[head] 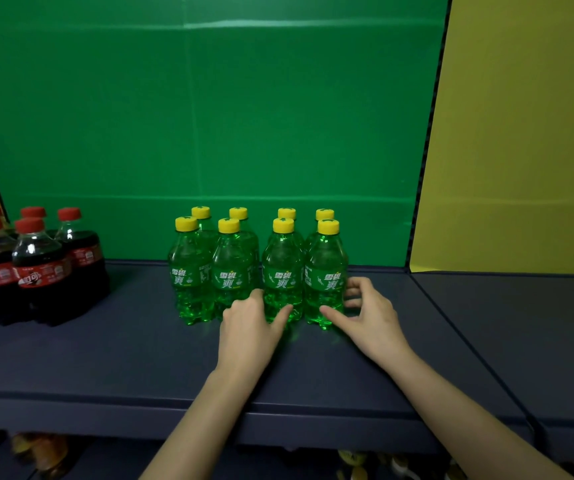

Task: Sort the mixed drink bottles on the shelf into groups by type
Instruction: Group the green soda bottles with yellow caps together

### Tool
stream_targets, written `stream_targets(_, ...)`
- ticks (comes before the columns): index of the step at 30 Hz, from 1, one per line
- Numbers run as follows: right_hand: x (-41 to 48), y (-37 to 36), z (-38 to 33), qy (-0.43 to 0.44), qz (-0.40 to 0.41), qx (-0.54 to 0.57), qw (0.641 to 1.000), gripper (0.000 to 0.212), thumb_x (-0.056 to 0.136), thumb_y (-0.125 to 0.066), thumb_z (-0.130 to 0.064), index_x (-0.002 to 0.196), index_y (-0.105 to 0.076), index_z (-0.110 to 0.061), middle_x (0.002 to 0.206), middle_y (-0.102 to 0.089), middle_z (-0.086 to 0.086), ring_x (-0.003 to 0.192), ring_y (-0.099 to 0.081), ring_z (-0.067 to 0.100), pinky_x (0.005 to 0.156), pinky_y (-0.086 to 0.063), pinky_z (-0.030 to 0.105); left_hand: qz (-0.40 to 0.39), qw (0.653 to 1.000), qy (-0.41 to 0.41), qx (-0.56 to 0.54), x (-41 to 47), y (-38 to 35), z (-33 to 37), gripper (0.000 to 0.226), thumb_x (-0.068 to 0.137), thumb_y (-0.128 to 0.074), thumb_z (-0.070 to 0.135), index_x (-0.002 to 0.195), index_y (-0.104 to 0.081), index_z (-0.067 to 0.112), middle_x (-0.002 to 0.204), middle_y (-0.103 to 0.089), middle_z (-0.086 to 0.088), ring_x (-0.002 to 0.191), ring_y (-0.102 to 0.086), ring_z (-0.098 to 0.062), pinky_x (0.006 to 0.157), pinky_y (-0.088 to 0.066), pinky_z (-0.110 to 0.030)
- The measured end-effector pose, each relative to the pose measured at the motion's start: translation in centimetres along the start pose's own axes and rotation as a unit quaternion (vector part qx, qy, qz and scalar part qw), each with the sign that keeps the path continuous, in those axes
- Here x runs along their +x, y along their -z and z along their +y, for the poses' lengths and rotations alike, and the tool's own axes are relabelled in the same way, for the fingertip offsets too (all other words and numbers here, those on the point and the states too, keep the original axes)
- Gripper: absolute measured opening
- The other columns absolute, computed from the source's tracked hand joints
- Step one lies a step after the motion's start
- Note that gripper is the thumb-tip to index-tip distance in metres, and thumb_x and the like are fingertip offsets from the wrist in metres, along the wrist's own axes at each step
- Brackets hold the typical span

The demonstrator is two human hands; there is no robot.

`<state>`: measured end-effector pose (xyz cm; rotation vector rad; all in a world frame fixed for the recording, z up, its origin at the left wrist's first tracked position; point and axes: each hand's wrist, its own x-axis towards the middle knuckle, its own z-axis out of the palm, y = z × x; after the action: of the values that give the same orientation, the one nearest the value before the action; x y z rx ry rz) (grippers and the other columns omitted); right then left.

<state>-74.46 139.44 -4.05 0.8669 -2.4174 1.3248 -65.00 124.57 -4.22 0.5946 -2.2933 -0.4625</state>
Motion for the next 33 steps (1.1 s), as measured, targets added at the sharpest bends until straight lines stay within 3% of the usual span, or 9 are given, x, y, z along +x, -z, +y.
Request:
stream_targets(10,-0.3,0.2,0.2,0.006,-0.011,-0.003,1.000,0.054,0.078,-0.067,-0.044,0.121,-0.045,-0.019,0.104,-0.050,-0.013,0.094,-0.056,0.008,0.084,-0.049,0.030,-0.006,1.000,-0.010,0.014,-0.4,0.5,0.2,0.048,0.090,-0.050,0.047,0.115,-0.052,0.007,0.089,-0.067,-0.013,0.092,-0.062,-0.035,0.076,-0.043,-0.037)
stream_targets(13,-0.3,0.4,0.4,0.010,0.005,0.002,1.000,0.045,0.082,-0.064,-0.040,0.118,-0.048,-0.018,0.107,-0.051,-0.011,0.094,-0.057,0.009,0.084,-0.050,0.034,0.004,1.000,-0.020,0.013,-0.5,0.7,0.1,0.043,0.091,-0.049,0.043,0.116,-0.052,0.008,0.098,-0.067,-0.011,0.095,-0.062,-0.034,0.076,-0.044,-0.036)
stream_targets(19,-0.2,0.9,0.4,0.019,0.031,0.020,0.999,0.020,0.086,-0.062,-0.027,0.099,-0.049,-0.021,0.096,-0.054,-0.006,0.079,-0.052,0.002,0.076,-0.043,0.026,0.032,0.999,-0.038,-0.009,-0.4,1.5,-0.6,0.036,0.090,-0.051,0.040,0.118,-0.054,0.018,0.109,-0.067,0.002,0.091,-0.064,-0.024,0.074,-0.045,-0.034)
stream_targets(26,-1.1,2.0,0.4,0.007,0.053,0.052,0.997,0.015,0.083,-0.066,-0.016,0.093,-0.056,-0.019,0.093,-0.063,0.000,0.078,-0.057,0.011,0.073,-0.043,0.024,0.069,0.994,-0.076,-0.026,-1.1,5.1,-1.2,0.020,0.087,-0.056,0.038,0.102,-0.061,0.025,0.089,-0.065,0.016,0.086,-0.062,-0.016,0.067,-0.043,-0.030)
stream_targets(29,-1.7,2.2,0.1,-0.010,0.056,0.068,0.996,0.019,0.082,-0.066,-0.015,0.099,-0.057,-0.016,0.100,-0.064,0.002,0.083,-0.059,0.015,0.072,-0.040,0.022,0.089,0.991,-0.087,-0.045,-1.4,6.5,-2.9,0.018,0.085,-0.060,0.034,0.100,-0.058,0.023,0.085,-0.060,0.015,0.084,-0.057,-0.014,0.063,-0.040,-0.029)
stream_targets(33,-2.2,1.4,-0.9,-0.052,-0.016,0.086,0.995,0.046,0.086,-0.064,-0.023,0.127,-0.045,-0.014,0.121,-0.051,-0.005,0.112,-0.050,0.012,0.082,-0.036,0.019,0.100,0.990,-0.071,-0.071,-0.6,7.5,-6.7,0.038,0.080,-0.069,0.027,0.107,-0.049,0.010,0.097,-0.045,0.005,0.092,-0.047,-0.014,0.073,-0.037,-0.027)
